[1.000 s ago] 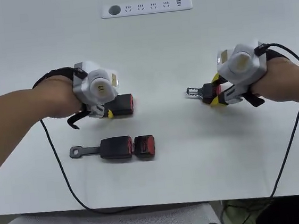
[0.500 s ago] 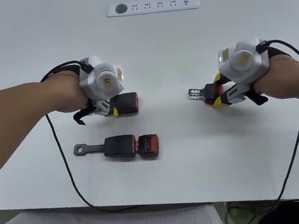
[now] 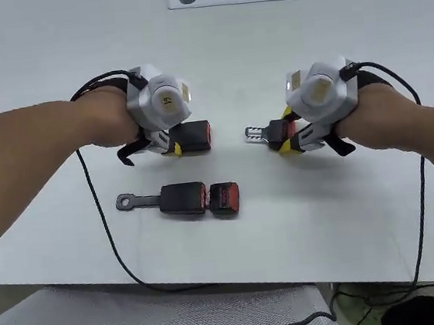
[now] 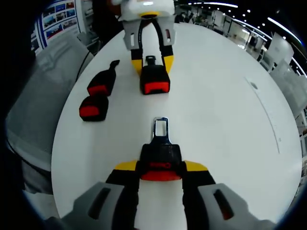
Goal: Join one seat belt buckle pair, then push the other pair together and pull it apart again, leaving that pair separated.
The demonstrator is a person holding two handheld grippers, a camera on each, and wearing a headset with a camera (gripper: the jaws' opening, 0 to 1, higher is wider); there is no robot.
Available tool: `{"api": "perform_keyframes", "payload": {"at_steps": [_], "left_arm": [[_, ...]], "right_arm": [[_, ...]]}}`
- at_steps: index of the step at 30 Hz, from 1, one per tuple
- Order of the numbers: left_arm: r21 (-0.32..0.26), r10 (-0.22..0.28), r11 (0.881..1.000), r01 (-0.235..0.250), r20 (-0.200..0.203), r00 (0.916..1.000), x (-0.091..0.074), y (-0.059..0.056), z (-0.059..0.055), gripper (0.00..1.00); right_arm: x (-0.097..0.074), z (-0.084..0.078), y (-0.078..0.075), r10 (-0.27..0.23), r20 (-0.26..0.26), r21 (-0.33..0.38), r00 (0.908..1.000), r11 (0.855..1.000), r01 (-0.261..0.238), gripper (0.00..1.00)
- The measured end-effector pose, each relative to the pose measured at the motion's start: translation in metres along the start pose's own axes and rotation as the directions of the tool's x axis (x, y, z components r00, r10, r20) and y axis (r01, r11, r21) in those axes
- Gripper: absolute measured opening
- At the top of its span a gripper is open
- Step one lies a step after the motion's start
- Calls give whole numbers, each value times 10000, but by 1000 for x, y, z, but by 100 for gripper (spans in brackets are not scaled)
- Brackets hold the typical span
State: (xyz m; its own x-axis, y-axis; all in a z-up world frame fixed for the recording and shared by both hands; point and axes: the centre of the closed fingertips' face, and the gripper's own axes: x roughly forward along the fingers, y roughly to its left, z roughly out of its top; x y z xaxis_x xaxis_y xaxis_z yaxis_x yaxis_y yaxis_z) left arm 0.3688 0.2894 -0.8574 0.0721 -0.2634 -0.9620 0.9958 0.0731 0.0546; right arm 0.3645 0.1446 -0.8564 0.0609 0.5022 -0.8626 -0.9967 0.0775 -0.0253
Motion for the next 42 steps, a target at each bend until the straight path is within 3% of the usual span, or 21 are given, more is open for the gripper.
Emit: {"api": "perform_keyframes", "payload": {"at_steps": [6,9,15,25,31,37,42], "left_arm": [[-37,12,10000,-12,50,10000,0,1,0,31],[-53,37,10000,-37,-17,10000,1,1,1,31],[36,-53,10000,54,-237,9997,2,2,1,31],[477,-160,9987,181,-433,9989,4,3,0,31],[415,-226,9989,228,-44,9997,1,0,1,30],[470,-186,9987,202,-340,9992,1,-1,3,30],[348,-173,9992,178,-168,9997,0,0,2,30]], "right_arm": [[18,32,4,117,401,-339,9991,9994,-104,35],[22,40,4,130,382,-419,9992,9991,-114,35],[23,42,4,186,140,-620,9997,9979,-177,35],[28,54,6,223,390,-813,9990,9965,-190,34],[30,57,4,263,495,-899,9984,9957,-217,33],[33,65,2,326,584,-831,9978,9962,-276,32],[40,70,0,295,476,-906,9984,9956,-251,32]]}}
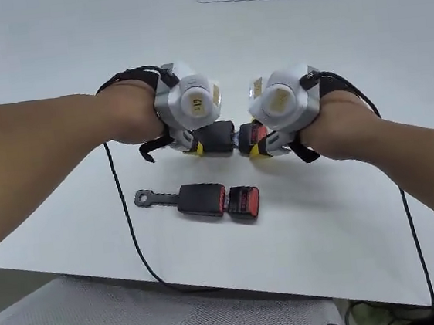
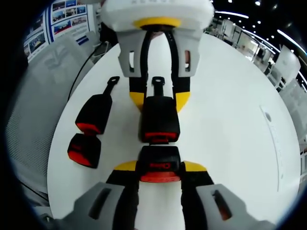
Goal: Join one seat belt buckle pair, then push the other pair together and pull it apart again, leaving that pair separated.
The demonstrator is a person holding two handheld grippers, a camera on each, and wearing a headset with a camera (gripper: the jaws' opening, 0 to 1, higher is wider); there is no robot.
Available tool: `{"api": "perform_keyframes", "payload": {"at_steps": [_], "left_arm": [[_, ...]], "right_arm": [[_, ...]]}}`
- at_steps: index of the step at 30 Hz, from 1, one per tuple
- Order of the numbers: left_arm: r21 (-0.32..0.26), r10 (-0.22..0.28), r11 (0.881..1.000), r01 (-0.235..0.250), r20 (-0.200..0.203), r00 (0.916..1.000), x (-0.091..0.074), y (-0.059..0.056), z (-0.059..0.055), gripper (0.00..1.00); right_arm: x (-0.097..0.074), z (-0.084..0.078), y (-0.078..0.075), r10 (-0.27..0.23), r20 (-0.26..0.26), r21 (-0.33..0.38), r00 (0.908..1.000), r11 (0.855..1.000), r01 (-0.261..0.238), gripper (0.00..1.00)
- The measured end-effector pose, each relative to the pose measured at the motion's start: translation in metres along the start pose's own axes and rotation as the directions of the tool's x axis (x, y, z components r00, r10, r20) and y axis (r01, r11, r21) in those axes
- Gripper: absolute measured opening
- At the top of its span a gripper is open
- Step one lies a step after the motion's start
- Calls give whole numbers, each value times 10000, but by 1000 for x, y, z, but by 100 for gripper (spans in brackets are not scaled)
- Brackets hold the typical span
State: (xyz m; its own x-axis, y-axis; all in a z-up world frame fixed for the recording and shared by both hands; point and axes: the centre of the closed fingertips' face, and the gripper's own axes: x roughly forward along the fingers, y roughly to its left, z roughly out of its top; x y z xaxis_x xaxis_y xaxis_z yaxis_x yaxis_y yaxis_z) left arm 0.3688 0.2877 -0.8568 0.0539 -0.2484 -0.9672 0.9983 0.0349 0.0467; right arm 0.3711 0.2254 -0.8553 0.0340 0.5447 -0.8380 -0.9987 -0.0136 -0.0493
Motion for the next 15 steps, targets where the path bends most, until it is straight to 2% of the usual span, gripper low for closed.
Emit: {"api": "perform_keyframes", "payload": {"at_steps": [15], "left_arm": [[84,93,9999,-93,61,9999,2,0,0,30]], "right_arm": [[1,-4,1,0,90,82,10000,10000,-1,33]]}}
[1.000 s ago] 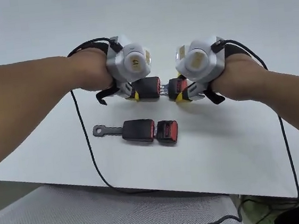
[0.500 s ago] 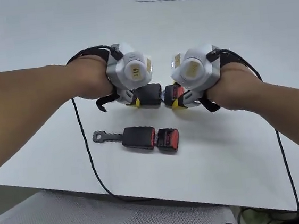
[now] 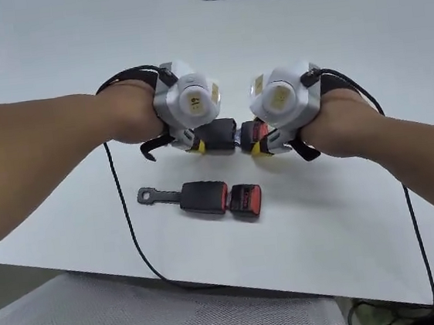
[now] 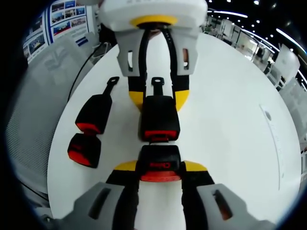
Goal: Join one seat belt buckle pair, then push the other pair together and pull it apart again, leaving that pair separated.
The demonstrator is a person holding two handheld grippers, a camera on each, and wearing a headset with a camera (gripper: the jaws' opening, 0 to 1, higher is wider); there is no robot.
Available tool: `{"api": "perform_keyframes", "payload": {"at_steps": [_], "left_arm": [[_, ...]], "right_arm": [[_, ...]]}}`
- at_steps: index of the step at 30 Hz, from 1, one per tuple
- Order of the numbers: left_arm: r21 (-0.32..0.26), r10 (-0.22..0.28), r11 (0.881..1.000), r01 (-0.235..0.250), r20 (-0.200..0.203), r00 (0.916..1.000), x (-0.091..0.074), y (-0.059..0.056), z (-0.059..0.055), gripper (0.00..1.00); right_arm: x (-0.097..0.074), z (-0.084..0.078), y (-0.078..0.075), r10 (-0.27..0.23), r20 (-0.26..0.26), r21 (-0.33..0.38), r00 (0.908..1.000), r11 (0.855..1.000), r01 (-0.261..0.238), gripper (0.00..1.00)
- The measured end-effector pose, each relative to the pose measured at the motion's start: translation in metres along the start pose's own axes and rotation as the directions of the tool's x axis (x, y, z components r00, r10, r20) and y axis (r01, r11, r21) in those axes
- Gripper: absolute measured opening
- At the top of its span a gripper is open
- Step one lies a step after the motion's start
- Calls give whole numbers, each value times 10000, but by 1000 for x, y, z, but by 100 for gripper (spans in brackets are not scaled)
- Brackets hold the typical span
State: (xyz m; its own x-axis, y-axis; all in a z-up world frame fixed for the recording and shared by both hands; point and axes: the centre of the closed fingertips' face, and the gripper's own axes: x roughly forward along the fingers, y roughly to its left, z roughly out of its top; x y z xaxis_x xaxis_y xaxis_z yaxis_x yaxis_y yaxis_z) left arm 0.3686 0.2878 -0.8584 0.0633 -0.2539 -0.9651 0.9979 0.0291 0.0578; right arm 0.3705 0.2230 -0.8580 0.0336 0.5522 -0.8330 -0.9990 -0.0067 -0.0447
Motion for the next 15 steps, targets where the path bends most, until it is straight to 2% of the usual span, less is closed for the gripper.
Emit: {"api": "perform_keyframes", "payload": {"at_steps": [5,12,15], "left_arm": [[-73,9,10000,-8,162,9999,0,0,0,30],[-152,60,9999,-59,122,9999,0,0,0,30],[-125,-7,9999,8,135,9999,0,-1,0,31]], "right_arm": [[-1,-1,1,-14,15,15,10000,10000,14,33],[-6,-11,1,-38,-47,110,10000,9999,38,34],[-10,-13,3,-60,117,186,9999,9998,58,34]]}}
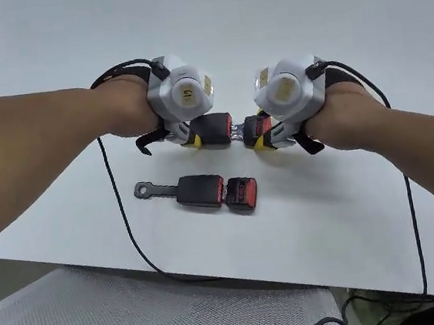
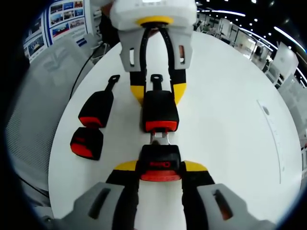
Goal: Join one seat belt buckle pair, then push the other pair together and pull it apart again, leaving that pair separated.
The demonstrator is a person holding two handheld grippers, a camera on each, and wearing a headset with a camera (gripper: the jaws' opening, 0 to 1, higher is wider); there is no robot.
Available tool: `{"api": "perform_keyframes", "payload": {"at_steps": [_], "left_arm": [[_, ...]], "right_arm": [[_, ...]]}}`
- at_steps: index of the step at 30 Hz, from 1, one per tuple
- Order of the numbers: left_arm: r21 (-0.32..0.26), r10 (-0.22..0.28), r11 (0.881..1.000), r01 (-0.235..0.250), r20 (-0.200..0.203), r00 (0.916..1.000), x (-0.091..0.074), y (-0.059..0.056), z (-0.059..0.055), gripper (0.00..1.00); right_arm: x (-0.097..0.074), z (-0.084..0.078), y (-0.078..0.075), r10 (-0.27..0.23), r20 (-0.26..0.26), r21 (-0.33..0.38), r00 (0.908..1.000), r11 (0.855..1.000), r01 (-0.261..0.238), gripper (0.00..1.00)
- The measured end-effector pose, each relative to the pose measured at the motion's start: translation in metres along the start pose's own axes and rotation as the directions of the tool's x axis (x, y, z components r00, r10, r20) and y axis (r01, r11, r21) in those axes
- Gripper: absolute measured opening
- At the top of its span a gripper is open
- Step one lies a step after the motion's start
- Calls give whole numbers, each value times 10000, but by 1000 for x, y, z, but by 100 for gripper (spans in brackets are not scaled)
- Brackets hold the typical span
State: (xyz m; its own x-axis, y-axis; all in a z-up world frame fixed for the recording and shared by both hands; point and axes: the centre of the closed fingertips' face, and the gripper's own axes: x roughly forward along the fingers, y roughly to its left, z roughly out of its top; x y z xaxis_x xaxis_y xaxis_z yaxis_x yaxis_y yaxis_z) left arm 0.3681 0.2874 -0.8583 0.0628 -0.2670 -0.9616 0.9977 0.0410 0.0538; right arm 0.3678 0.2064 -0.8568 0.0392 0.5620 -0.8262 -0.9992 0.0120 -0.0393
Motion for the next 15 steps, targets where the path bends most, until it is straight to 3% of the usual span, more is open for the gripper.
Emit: {"api": "perform_keyframes", "payload": {"at_steps": [5,11,15], "left_arm": [[116,-90,9999,89,37,10000,0,0,1,31],[83,-14,10000,14,21,10000,-1,-1,2,31],[72,-17,10000,18,-97,10000,-1,-1,2,31]], "right_arm": [[-6,-3,1,-58,-111,-102,9999,9999,57,34],[-15,-18,4,-107,-8,-32,9999,9999,107,35],[-28,-36,5,-239,-258,-17,9994,9997,239,35]]}}
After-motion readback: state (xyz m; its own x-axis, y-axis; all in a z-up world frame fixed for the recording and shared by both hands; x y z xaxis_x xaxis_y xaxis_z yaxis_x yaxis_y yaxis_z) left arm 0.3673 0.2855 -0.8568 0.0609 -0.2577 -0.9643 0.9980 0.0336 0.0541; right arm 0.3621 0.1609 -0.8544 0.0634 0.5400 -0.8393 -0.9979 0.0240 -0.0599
